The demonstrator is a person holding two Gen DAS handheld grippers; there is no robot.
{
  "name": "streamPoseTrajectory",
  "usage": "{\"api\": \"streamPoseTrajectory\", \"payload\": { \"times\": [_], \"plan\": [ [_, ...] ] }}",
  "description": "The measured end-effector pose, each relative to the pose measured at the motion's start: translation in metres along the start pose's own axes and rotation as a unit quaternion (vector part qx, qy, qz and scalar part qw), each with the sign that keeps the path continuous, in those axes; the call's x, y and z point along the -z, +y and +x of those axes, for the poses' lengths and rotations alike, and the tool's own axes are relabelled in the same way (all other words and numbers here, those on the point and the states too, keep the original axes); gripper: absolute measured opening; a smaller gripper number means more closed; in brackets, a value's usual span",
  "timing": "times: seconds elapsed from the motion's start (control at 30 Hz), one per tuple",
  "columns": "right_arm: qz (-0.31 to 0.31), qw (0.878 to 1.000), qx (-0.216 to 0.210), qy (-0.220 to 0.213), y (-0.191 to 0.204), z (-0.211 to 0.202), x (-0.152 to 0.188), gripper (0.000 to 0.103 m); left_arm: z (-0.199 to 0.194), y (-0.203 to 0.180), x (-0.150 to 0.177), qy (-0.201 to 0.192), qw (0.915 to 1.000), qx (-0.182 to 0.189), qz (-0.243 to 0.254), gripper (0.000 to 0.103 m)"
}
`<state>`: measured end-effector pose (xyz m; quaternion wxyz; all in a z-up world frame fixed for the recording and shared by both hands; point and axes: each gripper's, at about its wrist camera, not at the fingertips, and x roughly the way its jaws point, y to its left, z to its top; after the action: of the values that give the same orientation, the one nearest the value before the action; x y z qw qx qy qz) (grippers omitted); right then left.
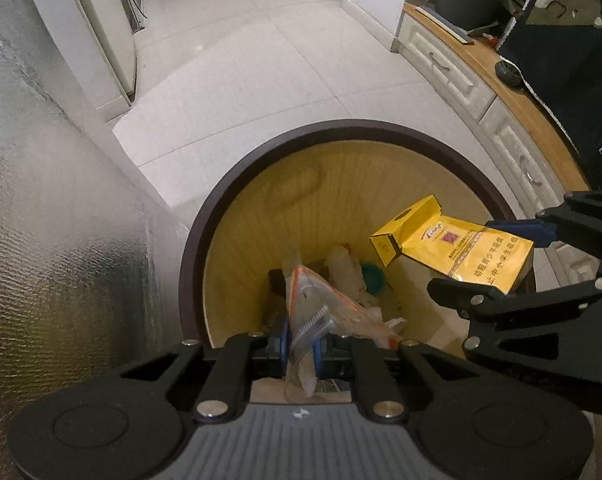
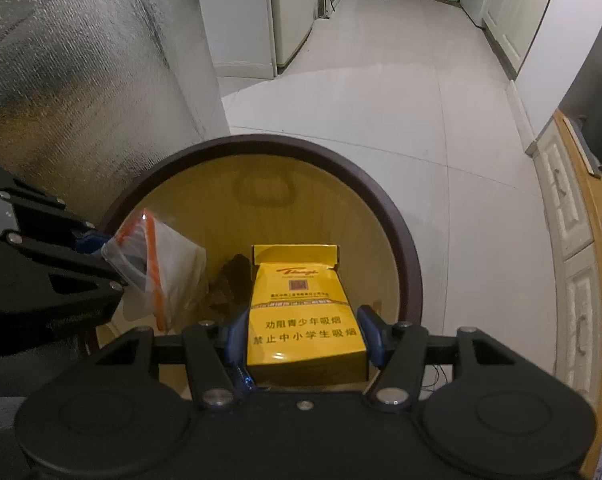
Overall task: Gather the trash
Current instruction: 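Open both tools to drop the bag and yellow box into the wastebasket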
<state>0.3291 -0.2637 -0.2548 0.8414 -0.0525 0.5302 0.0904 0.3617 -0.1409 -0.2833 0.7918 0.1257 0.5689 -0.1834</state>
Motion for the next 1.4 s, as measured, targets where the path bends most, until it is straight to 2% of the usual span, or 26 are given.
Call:
{"api": "streamPoseTrajectory", "payload": {
  "times": [0.43,0.5,0.53,0.67,0.8,0.97,1.1,1.17,1.3,1.4],
  "plan": [
    [-0.054,0.998,0.01,0.011,0.01,0.01,-0.002,0.06,0.015,-0.01,-0.004,0.005,0.9985,-0.022,0.05,0.015],
    [-0.062,0.998,0.007,0.011,0.011,0.009,-0.001,0.082,0.016,-0.01,-0.004,0.002,0.998,-0.025,0.058,0.015],
    [-0.065,0.998,0.011,0.009,0.011,0.008,-0.001,0.087,0.017,-0.01,-0.004,0.002,0.998,-0.025,0.058,0.016],
    [-0.081,0.997,0.009,0.01,0.012,0.005,0.002,0.091,0.018,-0.01,-0.004,0.001,0.9975,-0.029,0.065,0.031],
    [-0.094,0.995,0.004,0.018,0.009,0.0,0.003,0.097,0.019,-0.012,-0.003,0.006,0.9969,-0.026,0.074,0.038],
    [-0.098,0.995,-0.004,0.023,0.004,-0.004,0.006,0.099,0.02,-0.017,0.0,0.019,0.995,-0.027,0.094,0.051],
    [-0.098,0.995,-0.008,0.027,0.0,-0.005,0.01,0.101,0.019,-0.021,0.003,0.024,0.9943,-0.023,0.102,0.056],
    [-0.097,0.995,-0.005,0.028,-0.001,-0.005,0.012,0.101,0.017,-0.023,0.005,0.026,0.9938,-0.023,0.105,0.063],
    [-0.095,0.995,0.003,0.026,-0.004,-0.009,0.016,0.102,0.012,-0.029,0.01,0.027,0.9933,-0.024,0.109,0.068],
    [-0.092,0.996,0.0,0.022,-0.006,-0.015,0.017,0.103,0.003,-0.03,0.014,0.02,0.9937,-0.023,0.108,0.078]
  ]
}}
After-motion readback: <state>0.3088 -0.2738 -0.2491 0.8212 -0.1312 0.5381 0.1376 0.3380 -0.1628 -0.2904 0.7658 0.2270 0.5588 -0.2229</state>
